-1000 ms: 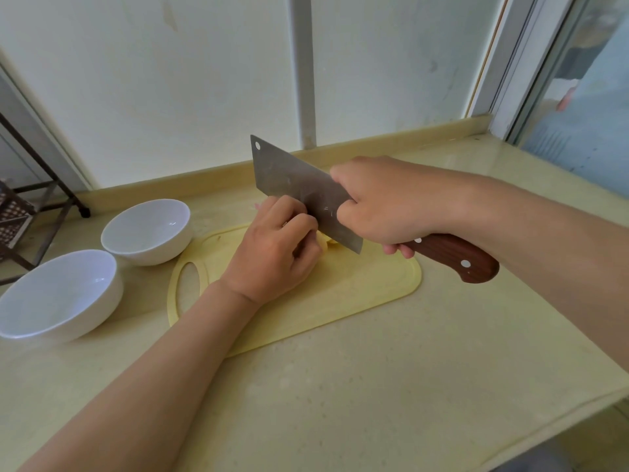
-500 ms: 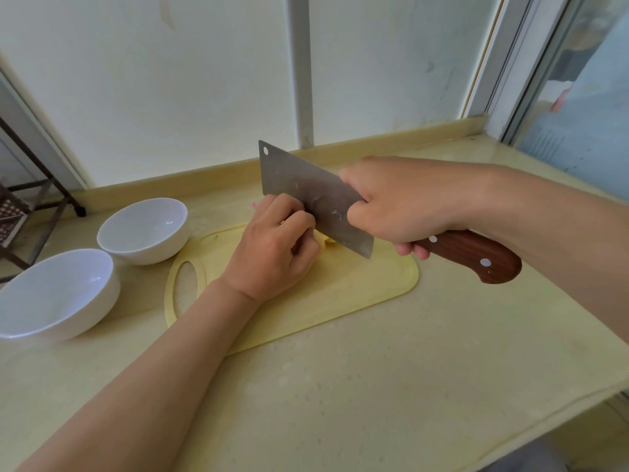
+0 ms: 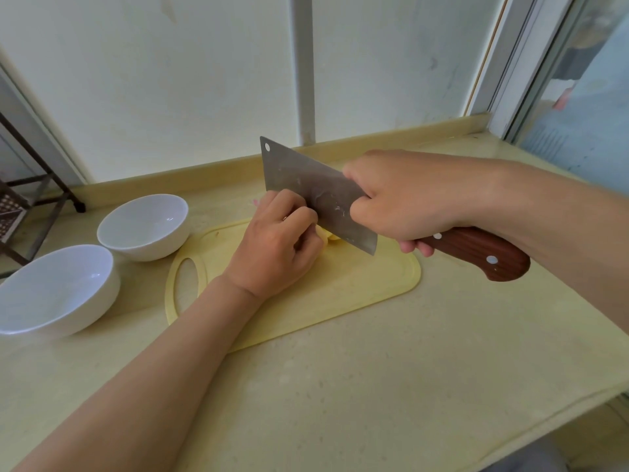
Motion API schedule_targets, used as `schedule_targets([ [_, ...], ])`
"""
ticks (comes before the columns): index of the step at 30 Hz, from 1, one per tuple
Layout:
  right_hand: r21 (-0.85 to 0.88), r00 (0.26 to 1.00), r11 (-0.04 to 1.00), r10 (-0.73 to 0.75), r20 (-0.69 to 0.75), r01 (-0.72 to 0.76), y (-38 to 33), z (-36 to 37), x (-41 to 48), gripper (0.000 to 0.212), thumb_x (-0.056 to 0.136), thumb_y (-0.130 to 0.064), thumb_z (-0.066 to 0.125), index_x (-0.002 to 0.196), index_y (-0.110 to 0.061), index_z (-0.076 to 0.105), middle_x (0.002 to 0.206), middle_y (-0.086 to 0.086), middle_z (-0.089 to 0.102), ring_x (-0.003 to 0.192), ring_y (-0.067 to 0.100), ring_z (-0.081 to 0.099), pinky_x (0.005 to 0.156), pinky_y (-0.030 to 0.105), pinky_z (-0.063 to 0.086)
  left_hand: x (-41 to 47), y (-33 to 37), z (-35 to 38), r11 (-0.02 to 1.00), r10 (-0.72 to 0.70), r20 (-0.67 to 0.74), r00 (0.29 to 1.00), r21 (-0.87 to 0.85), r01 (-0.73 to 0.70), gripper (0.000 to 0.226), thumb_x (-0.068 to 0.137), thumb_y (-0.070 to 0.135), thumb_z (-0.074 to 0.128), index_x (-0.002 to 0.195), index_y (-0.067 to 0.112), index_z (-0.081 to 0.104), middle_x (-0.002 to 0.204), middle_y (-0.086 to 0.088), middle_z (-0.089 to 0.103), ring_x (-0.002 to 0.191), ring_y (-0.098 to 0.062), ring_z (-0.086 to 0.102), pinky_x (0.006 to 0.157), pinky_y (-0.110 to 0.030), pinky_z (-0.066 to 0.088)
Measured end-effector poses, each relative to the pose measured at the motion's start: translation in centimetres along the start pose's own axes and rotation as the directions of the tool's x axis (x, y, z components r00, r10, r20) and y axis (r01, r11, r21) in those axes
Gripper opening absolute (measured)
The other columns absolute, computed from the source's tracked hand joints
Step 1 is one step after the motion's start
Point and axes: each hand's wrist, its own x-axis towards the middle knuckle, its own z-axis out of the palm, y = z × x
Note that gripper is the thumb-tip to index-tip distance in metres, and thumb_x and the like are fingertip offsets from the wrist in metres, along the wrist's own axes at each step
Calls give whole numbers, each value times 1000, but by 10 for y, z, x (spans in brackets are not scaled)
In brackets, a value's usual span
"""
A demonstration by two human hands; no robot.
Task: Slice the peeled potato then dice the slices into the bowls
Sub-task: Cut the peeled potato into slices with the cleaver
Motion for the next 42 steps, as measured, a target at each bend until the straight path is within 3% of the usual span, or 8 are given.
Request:
schedule_targets([
  [24,6,1000,1000,9,1,-9,-4,2,-2,23,94,-9,40,105,6,54,53,15,66,38,26,60,36,23,41,0,1,2,1000,-20,-13,1000,12,20,7,79,-5,58,73,-2,63,79,-14,56,67,-29,46,68,-33,38],
  [38,-1,1000,1000,-10,28,10,0,6,6,9,97,-12,39,90,-8,43,45,8,58,35,23,53,37,24,40,-1,2,3,1000,-25,-42,999,3,25,7,77,-6,59,72,-3,62,77,-14,56,66,-28,44,66,-34,37],
  [42,-10,999,1000,-18,44,19,-3,11,17,9,97,-11,38,93,-7,45,54,14,62,36,26,55,38,26,43,-1,2,3,998,-67,-71,995,-18,66,7,77,-6,60,71,-3,61,75,-14,55,64,-29,45,62,-38,38],
])
